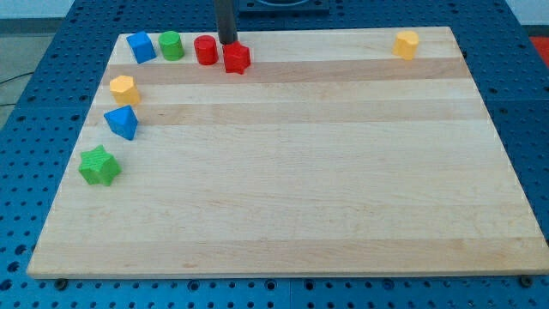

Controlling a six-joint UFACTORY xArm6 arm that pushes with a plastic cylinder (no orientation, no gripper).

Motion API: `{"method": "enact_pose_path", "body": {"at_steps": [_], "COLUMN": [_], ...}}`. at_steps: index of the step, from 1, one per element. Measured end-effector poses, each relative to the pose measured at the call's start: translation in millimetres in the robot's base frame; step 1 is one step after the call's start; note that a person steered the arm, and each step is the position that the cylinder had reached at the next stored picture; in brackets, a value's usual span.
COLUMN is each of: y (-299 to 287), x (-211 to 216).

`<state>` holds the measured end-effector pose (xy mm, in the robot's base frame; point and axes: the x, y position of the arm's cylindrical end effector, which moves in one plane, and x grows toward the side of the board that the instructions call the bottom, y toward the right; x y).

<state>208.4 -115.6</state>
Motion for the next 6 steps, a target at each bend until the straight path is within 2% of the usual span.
{"method": "enact_pose_path", "body": {"at_steps": [1, 2, 3, 4, 6], "y": [-12, 1, -3, -25, -28], "x": [34, 80, 66, 34, -17]}}
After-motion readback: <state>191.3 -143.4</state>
